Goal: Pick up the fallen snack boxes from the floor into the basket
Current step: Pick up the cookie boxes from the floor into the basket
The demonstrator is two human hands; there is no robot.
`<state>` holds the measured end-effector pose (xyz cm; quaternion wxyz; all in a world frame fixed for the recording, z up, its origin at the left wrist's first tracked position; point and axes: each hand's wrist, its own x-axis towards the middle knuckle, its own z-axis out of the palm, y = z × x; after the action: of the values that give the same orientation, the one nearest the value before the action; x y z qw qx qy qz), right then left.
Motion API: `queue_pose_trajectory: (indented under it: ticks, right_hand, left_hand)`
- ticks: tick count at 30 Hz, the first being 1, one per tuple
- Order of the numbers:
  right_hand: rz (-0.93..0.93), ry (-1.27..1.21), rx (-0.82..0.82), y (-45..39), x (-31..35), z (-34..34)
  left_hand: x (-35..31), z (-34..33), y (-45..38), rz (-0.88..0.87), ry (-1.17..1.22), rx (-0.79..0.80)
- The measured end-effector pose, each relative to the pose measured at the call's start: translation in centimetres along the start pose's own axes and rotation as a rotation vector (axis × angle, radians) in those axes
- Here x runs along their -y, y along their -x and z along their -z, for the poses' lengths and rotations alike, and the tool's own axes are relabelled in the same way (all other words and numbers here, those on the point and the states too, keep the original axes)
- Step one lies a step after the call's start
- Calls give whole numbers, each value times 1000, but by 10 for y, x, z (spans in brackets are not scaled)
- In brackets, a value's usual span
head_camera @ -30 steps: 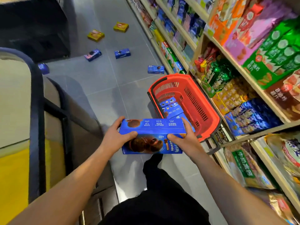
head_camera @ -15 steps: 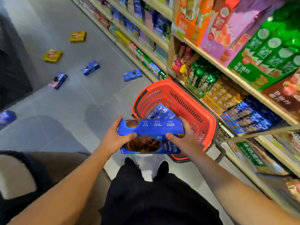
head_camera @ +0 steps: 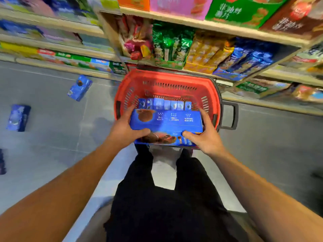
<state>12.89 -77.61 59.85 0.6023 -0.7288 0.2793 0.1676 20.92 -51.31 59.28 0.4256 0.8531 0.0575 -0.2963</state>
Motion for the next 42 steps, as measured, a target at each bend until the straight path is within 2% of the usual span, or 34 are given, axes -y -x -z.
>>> queue_pose_trajectory:
  ticks: [4, 9, 17, 25, 32, 38, 42]
  right_hand:
    - [-21, 91, -74, -31, -25, -21]
    - [-11, 179, -48, -92, -69, -33]
    - [-62, 211, -9, -225, -177, -30]
    - [-54, 250, -133, -327, -272, -30]
    - [-9, 274, -299, -385, -310, -23]
    - [-75, 418, -412, -398, -327, -15]
    - [-86, 463, -430, -400, -323, -16]
  left_hand:
    - [30, -4, -49, -47, -58, 52]
    - [72, -33, -108, -47, -40, 29]
    - [149, -124, -220, -34, -12, 8]
    - [198, -210, -334, -99, -76, 1]
    - [217, -265, -399, -212, -29, -16]
    - [216, -301, -411, -253, -11, -47]
    - [212, -305, -411, -251, -45, -84]
